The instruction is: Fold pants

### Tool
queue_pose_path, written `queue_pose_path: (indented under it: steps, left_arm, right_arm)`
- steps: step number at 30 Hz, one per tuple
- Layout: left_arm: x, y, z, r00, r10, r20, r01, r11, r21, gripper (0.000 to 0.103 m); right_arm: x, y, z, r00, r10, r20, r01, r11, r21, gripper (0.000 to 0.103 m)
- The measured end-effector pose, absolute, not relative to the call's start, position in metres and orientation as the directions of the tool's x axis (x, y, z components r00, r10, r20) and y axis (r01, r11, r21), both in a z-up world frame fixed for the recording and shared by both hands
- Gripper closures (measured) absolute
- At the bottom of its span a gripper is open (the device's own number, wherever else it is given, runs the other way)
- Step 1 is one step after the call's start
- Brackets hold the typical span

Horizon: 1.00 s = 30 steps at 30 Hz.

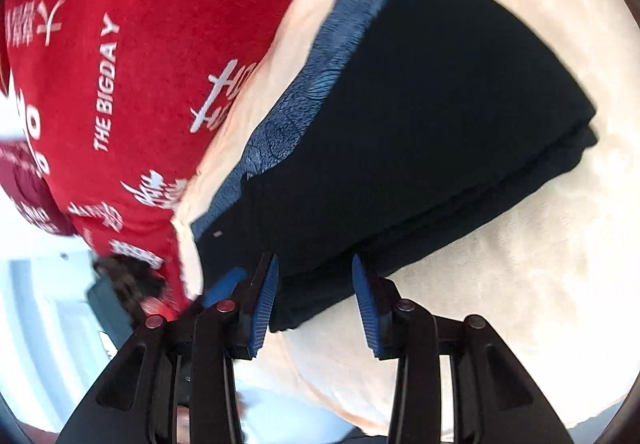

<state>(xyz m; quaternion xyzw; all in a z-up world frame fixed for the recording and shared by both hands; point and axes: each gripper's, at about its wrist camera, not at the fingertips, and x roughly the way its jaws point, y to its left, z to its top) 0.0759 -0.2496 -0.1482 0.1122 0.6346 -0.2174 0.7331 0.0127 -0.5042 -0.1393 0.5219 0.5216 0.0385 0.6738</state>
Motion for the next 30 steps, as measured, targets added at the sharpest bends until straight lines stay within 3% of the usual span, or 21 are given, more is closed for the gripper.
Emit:
queue_pose_path:
  steps: [5,6,7,13,19,22,24,26,30]
  left_arm:
    - [0.079,-0.258,-0.146,0.117,-0.162,-0.980,0.460,0.883,-0.091,0.022]
    - [0.078,-0.257,-0.143,0.121,-0.158,-0.980,0.460,0.884,-0.085,0.022]
    - [0.080,-0.256,-0.137,0.135,-0.154,-0.979,0.455,0.887,-0.077,0.022]
    - [0.095,-0.225,-0.107,0.223,-0.113,-0.968,0.385,0.923,-0.019,0.022]
    - [0.098,-0.224,-0.113,0.215,-0.062,-0.975,0.345,0.939,0.017,0.022]
    - [0.098,-0.233,-0.103,0.217,-0.072,-0.973,0.338,0.941,0.006,0.022]
    - [0.099,-0.239,-0.093,0.222,-0.088,-0.971,0.335,0.942,-0.009,0.022]
    - [0.101,-0.253,-0.084,0.224,-0.112,-0.968,0.342,0.939,-0.030,0.022]
    - [0.112,-0.289,-0.082,0.223,-0.157,-0.962,0.369,0.927,-0.066,0.022]
  right_arm:
    - [0.018,-0.518,-0.162,0.537,0.614,-0.579,0.540,0.277,0.795,0.063]
    - [0.017,-0.522,-0.164,0.551,0.605,-0.575,0.552,0.252,0.795,0.073]
    - [0.020,-0.526,-0.165,0.549,0.597,-0.584,0.569,0.245,0.785,0.098]
    - [0.032,-0.511,-0.121,0.498,0.617,-0.609,0.466,0.402,0.788,0.098]
    - [0.033,-0.490,-0.165,0.362,0.620,-0.696,0.516,0.489,0.703,0.098]
    - [0.038,-0.495,-0.143,0.284,0.647,-0.708,0.449,0.562,0.694,0.092]
    - [0.044,-0.500,-0.121,0.243,0.667,-0.705,0.367,0.610,0.703,0.074]
    - [0.047,-0.521,-0.091,0.272,0.643,-0.716,0.282,0.658,0.698,0.046]
    - [0.064,-0.590,-0.070,0.396,0.519,-0.757,0.261,0.727,0.635,0.044]
